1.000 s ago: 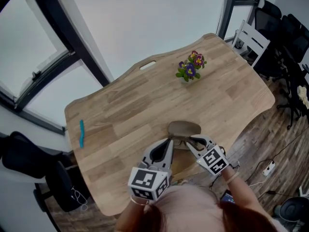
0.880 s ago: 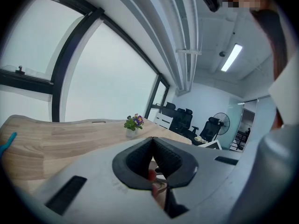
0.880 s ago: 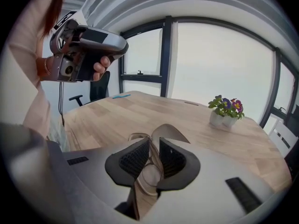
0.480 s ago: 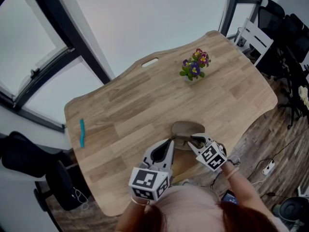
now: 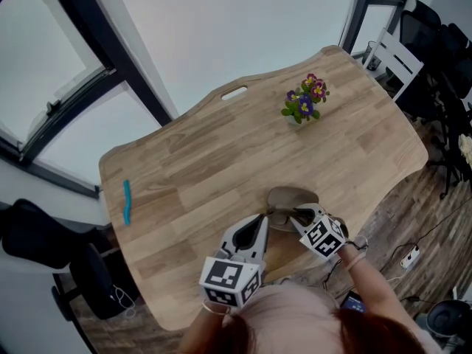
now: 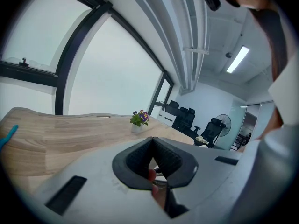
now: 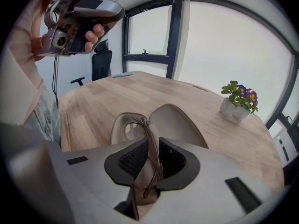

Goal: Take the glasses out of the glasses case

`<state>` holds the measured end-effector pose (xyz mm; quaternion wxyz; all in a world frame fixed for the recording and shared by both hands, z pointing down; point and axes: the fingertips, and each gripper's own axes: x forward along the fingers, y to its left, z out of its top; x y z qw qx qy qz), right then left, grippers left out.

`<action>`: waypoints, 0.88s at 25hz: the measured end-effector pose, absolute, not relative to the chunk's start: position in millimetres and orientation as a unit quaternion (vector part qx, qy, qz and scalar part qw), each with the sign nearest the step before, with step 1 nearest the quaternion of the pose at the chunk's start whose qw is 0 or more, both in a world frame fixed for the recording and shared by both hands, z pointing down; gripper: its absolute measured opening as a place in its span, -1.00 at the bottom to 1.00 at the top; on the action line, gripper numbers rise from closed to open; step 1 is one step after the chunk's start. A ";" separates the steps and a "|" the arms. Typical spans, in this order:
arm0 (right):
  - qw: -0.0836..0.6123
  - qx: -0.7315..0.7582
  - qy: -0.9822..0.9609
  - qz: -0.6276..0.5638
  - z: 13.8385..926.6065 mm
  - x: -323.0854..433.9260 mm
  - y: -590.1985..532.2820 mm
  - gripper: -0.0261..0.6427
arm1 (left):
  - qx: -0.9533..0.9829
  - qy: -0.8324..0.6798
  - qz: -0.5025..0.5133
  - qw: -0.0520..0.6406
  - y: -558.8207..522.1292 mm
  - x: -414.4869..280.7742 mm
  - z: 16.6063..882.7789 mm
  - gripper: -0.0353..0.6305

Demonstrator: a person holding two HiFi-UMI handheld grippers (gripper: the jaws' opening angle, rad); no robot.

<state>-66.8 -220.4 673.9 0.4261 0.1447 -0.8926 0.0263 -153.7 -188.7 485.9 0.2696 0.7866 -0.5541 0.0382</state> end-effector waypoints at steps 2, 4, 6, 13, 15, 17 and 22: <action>0.430 0.142 -0.891 0.025 675.6 -68.1 -221.4 -0.76 | 0.786 -0.554 0.038 0.272 -189.4 -154.9 487.3 -0.89; 0.435 0.139 -0.889 0.025 678.1 -69.1 -221.8 -0.75 | 0.785 -0.554 0.038 0.275 -189.8 -156.5 488.3 -0.89; 0.441 0.134 -0.887 0.022 680.3 -70.6 -222.6 -0.74 | 0.784 -0.555 0.037 0.277 -190.4 -157.9 489.8 -0.89; 0.464 0.112 -0.878 0.012 688.4 -73.5 -225.0 -0.74 | 0.780 -0.557 0.036 0.283 -191.9 -162.6 493.9 -0.89; 0.471 0.106 -0.875 0.010 690.7 -74.5 -224.6 -0.74 | 0.779 -0.558 0.036 0.285 -192.5 -164.5 494.7 -0.89; 0.475 0.100 -0.874 0.010 692.5 -75.9 -223.8 -0.74 | 0.777 -0.559 0.036 0.286 -193.0 -166.3 495.5 -0.89; 0.487 0.080 -0.870 0.009 698.5 -80.8 -221.2 -0.80 | 0.774 -0.562 0.035 0.288 -193.7 -169.7 497.1 -0.89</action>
